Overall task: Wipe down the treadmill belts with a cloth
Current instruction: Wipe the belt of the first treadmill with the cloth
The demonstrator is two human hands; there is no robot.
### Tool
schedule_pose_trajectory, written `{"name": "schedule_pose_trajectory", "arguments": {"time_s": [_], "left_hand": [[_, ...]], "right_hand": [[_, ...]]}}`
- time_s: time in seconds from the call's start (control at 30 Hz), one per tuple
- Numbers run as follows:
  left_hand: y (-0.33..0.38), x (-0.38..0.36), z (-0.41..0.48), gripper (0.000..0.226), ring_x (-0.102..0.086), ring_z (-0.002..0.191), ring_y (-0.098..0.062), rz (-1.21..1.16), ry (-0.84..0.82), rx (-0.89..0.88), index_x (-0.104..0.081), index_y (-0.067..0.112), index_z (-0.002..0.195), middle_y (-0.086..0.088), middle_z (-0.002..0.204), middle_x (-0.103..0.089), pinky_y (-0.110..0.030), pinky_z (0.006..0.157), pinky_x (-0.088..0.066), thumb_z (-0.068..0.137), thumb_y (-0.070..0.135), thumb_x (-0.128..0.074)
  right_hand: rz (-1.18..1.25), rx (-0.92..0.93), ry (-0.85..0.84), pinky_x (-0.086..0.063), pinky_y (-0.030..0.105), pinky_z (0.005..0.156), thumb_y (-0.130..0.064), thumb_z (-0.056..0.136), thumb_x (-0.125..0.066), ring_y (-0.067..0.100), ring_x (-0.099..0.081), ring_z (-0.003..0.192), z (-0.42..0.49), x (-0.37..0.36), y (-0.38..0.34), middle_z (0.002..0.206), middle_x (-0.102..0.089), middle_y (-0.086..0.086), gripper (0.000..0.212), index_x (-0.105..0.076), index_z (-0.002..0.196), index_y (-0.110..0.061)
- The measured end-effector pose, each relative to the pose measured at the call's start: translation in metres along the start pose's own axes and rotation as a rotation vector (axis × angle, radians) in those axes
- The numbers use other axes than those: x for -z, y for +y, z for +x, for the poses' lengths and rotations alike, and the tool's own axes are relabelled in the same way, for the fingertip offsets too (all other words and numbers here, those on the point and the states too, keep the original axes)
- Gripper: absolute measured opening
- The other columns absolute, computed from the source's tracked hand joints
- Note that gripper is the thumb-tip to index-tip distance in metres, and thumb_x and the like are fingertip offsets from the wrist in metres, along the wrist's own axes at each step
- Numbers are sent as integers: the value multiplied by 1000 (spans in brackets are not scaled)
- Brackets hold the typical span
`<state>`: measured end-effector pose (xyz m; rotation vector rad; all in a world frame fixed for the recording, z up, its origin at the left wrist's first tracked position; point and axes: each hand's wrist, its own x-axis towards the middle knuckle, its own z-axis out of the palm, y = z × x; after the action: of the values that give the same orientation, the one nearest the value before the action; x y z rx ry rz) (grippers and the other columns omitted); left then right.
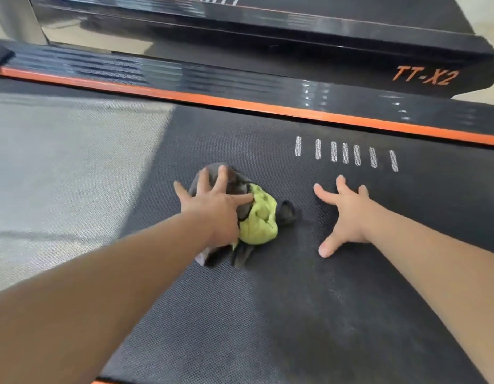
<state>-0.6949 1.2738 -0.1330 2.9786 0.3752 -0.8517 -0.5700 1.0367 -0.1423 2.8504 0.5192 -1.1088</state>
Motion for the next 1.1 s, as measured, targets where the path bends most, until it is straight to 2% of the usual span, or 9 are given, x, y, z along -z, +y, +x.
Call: {"name": "schedule_pose_trajectory", "arguments": {"time_s": [0.23,0.4,0.57,0.67,0.77,0.83,0.93,1.03,1.1], "left_hand": [[54,14,24,71,-9,154,-42,-294,103,15,-47,35,149,-15,167,-19,-59,122,-19,85,63,-37],[86,-25,5,76,-14,158,-30,-75,263,-491,-42,36,155,-4,169,-24,-52,126,-17,91,76,-37],[33,-4,58,60,-12,158,-17,-78,327,-376,-37,41,156,8,171,-20,-47,129,-10,98,39,-50],[56,-6,56,55,-23,154,-25,-277,358,-234,-54,33,147,1,165,-35,-50,127,-17,92,32,-46],[69,-25,21,55,-43,138,-25,-213,319,-670,-71,23,122,-1,142,-57,-48,119,-30,79,32,-37],[46,-22,14,56,-28,152,-16,-142,183,-805,-63,28,139,4,160,-42,-38,126,-18,85,24,-48],[5,-4,51,68,-14,157,-9,-120,224,-613,-49,36,151,12,168,-25,-30,128,-12,88,14,-57],[9,3,69,59,-32,151,-21,-267,343,-254,-59,33,143,6,161,-42,-41,125,-25,86,26,-46],[38,-11,58,61,-51,131,-30,-299,416,-328,-74,22,118,-3,138,-62,-49,112,-41,74,33,-33]], "right_hand": [[-5,-14,-5,-32,76,109,-49,43,-102,40,25,153,14,-7,7,161,33,-20,155,10,149,-67],[-102,-6,63,-37,70,110,11,85,-60,44,11,154,20,-9,10,162,30,-13,128,25,137,-70],[8,4,-15,-30,77,110,-53,39,-101,39,25,153,17,-10,12,159,34,-23,156,9,149,-66],[8,-3,-8,-32,76,109,-54,39,-100,37,25,153,17,-11,11,160,33,-24,150,-4,154,-61],[22,-18,35,-32,73,111,-27,68,-91,37,22,154,20,-11,10,160,32,-24,134,8,148,-69],[25,-8,48,-32,72,112,-23,73,-85,38,21,154,23,-13,12,160,31,-25,129,9,146,-72],[9,-12,-3,-31,73,112,-48,48,-100,38,24,153,18,-10,10,159,34,-24,151,11,146,-70],[12,-27,-32,-31,75,111,-52,43,-101,37,28,152,13,-5,6,159,37,-21,155,14,146,-69],[13,-30,-18,-31,75,111,-50,44,-101,37,28,152,13,-6,4,159,37,-23,154,14,144,-70]]}}
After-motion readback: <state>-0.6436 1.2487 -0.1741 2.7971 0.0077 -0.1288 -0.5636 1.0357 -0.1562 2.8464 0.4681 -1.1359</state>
